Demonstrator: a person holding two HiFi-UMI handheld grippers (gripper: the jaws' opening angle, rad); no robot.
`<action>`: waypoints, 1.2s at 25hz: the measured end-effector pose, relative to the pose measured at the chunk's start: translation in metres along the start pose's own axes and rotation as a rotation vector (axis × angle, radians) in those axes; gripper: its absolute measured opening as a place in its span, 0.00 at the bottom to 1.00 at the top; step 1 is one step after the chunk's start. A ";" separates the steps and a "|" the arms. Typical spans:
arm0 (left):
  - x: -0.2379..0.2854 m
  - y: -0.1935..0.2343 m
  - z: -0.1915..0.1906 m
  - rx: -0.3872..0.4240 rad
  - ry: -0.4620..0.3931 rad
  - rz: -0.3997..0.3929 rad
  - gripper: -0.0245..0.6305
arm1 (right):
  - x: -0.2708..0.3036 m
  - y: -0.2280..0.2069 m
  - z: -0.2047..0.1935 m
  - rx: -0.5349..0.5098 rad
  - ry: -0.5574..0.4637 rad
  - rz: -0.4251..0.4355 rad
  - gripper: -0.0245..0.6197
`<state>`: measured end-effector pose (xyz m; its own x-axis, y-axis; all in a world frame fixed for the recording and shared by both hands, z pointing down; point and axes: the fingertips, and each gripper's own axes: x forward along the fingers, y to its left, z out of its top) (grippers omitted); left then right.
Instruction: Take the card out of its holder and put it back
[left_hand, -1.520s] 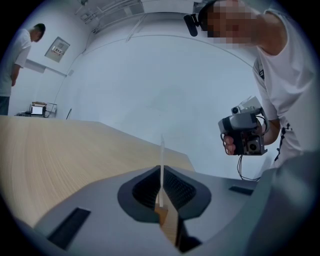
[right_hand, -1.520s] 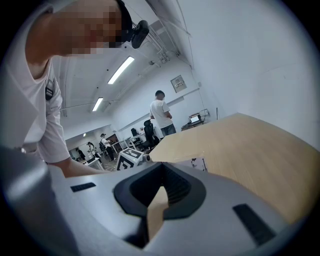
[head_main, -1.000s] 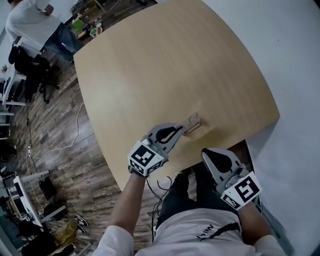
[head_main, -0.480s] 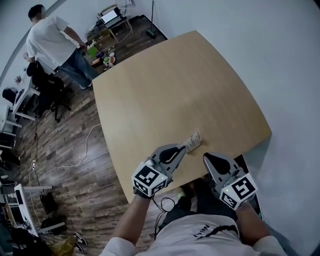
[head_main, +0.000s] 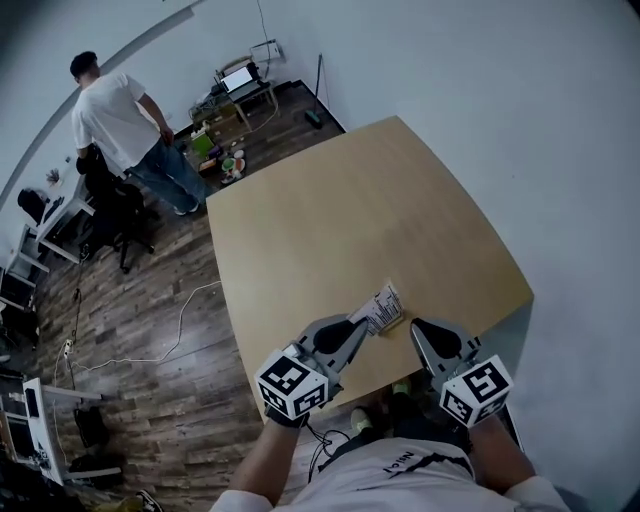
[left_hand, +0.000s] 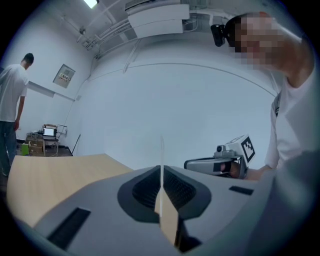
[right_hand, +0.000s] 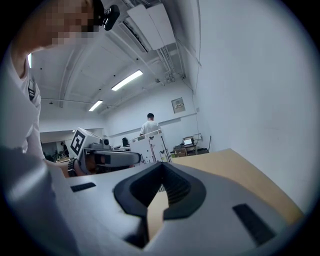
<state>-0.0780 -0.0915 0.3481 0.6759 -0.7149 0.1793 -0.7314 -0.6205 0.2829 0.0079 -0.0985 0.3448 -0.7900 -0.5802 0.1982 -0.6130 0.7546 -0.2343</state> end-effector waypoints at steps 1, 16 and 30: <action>-0.002 -0.002 0.004 -0.002 -0.007 0.004 0.07 | -0.001 0.000 0.003 -0.007 -0.003 -0.002 0.06; -0.050 -0.037 0.069 -0.007 -0.099 0.021 0.07 | -0.025 0.033 0.067 -0.059 -0.093 0.011 0.06; -0.050 -0.034 0.054 -0.022 -0.075 0.018 0.07 | -0.027 0.039 0.065 -0.066 -0.101 -0.001 0.06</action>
<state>-0.0915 -0.0520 0.2790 0.6537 -0.7481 0.1138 -0.7402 -0.6010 0.3014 0.0048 -0.0730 0.2686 -0.7886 -0.6065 0.1012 -0.6144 0.7705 -0.1699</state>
